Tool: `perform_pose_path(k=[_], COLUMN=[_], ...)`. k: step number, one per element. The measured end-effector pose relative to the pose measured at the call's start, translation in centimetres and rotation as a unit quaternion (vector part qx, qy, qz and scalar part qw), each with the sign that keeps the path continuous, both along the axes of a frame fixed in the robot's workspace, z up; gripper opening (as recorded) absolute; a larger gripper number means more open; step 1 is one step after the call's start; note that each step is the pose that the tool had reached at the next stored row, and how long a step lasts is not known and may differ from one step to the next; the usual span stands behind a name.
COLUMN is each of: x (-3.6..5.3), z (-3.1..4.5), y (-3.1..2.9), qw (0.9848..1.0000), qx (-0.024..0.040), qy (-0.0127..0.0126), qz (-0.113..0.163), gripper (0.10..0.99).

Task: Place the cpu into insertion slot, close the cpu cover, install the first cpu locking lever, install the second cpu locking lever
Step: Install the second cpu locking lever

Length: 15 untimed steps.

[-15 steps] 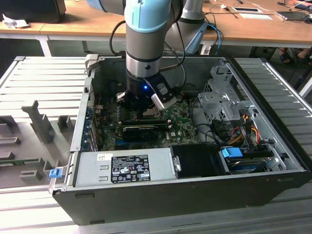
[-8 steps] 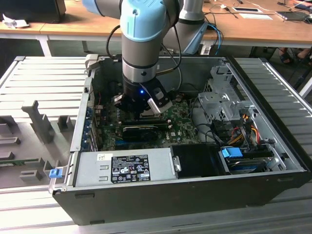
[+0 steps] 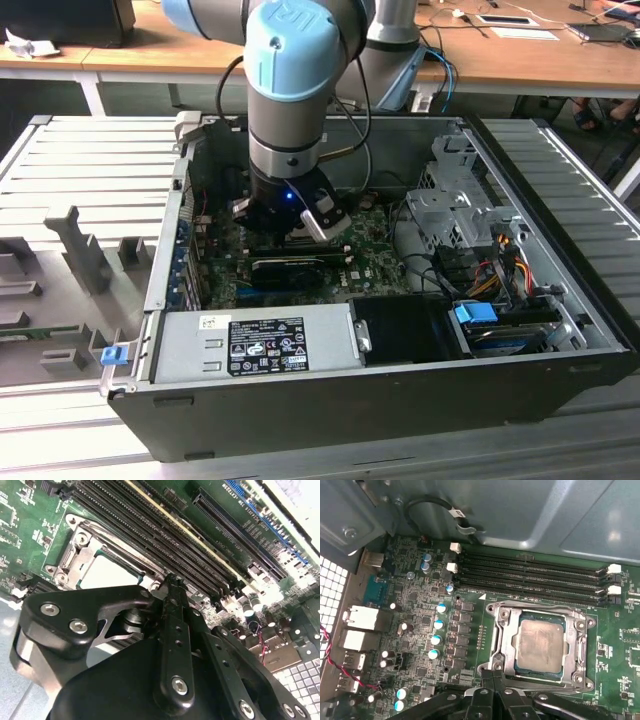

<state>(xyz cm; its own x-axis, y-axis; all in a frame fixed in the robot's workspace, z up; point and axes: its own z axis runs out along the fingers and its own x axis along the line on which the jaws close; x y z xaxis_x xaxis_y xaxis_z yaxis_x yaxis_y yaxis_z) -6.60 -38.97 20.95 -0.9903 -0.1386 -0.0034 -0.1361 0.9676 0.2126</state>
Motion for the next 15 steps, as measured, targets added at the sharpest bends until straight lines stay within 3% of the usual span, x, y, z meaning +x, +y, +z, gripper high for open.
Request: perform_pose_path(k=[3,4,6,15], x=[-0.02,-0.02,-0.01,-0.04], z=[0.00,-0.05,-0.20,-0.74], y=[-0.38,-0.73,-1.07,-1.21], qw=[1.0000,0.9999,0.9997,0.9994], qx=[0.0047,0.0141,0.0234,0.0343], qy=[0.0000,0.0000,0.0000,0.0000], qz=[0.000,0.000,0.000,0.000], gripper=[0.106,0.106,0.106,0.106])
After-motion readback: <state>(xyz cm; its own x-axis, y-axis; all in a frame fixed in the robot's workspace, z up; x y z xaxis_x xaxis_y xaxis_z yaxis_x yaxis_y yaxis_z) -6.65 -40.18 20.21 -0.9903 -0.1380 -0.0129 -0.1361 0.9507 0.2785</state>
